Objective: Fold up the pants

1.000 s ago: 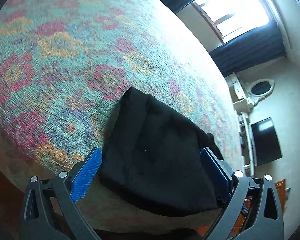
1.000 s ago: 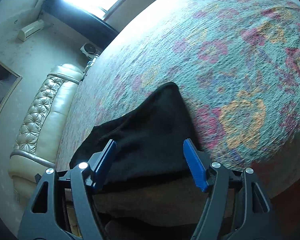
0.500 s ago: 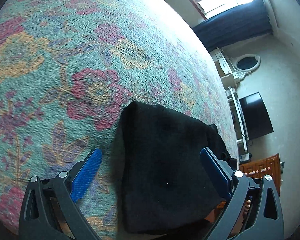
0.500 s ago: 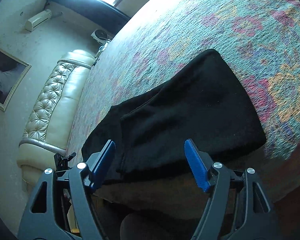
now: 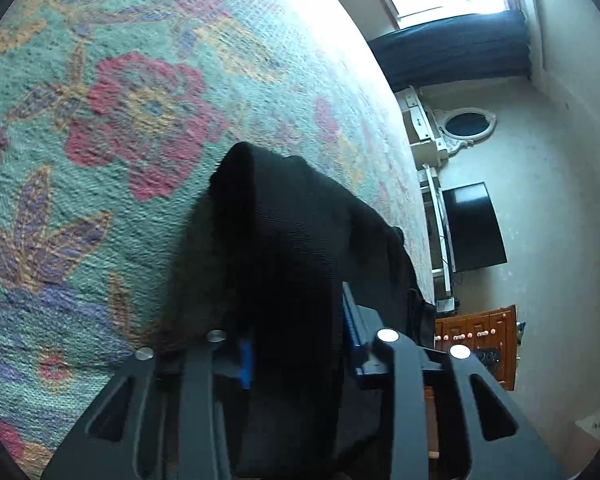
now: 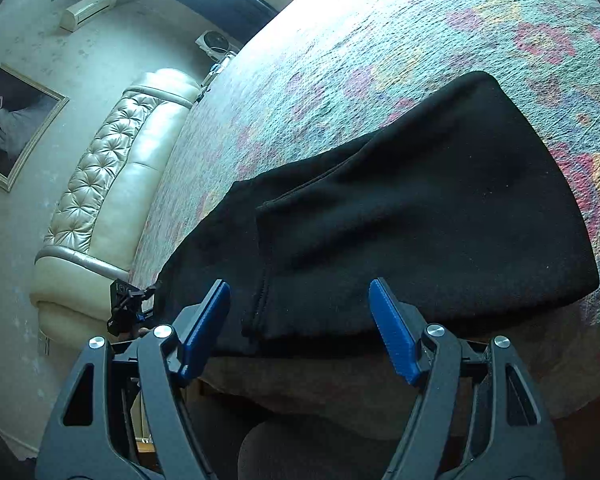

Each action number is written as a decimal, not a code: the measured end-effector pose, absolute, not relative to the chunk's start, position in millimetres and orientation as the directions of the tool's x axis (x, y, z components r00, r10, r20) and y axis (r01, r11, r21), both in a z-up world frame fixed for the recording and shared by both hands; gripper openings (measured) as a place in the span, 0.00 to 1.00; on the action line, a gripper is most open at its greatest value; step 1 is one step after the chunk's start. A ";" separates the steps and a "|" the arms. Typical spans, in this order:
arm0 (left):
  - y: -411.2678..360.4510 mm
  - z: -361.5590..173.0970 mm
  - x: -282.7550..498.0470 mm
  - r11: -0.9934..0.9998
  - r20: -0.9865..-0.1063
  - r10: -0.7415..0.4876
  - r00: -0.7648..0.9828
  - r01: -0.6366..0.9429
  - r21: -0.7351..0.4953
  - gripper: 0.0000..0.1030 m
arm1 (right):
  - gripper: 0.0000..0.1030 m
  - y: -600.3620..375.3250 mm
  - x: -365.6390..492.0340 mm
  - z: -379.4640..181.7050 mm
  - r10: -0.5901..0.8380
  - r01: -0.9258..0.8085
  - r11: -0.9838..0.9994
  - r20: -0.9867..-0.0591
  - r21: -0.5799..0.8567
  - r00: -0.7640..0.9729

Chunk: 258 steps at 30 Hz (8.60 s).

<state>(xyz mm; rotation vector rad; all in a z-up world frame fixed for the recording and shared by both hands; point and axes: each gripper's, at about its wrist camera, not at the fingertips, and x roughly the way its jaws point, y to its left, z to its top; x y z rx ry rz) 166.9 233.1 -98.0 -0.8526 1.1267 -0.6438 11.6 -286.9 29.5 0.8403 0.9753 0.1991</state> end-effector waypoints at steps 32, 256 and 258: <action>-131.6 45.1 152.4 0.480 -0.494 -0.868 0.046 0.331 -0.813 0.27 | 0.70 -318.7 -1.2 54.4 0.466 0.206 0.624 -0.570 0.754 0.676; 126.6 -13.3 258.7 0.778 -0.689 -0.587 0.425 0.061 -0.625 0.34 | 0.44 -189.3 274.2 -44.9 0.692 0.088 0.523 -0.483 0.848 0.536; 133.4 -11.3 251.4 0.762 -0.677 -0.603 0.421 0.053 -0.646 0.41 | 0.53 -192.4 268.8 -44.5 0.696 0.091 0.506 -0.468 0.858 0.544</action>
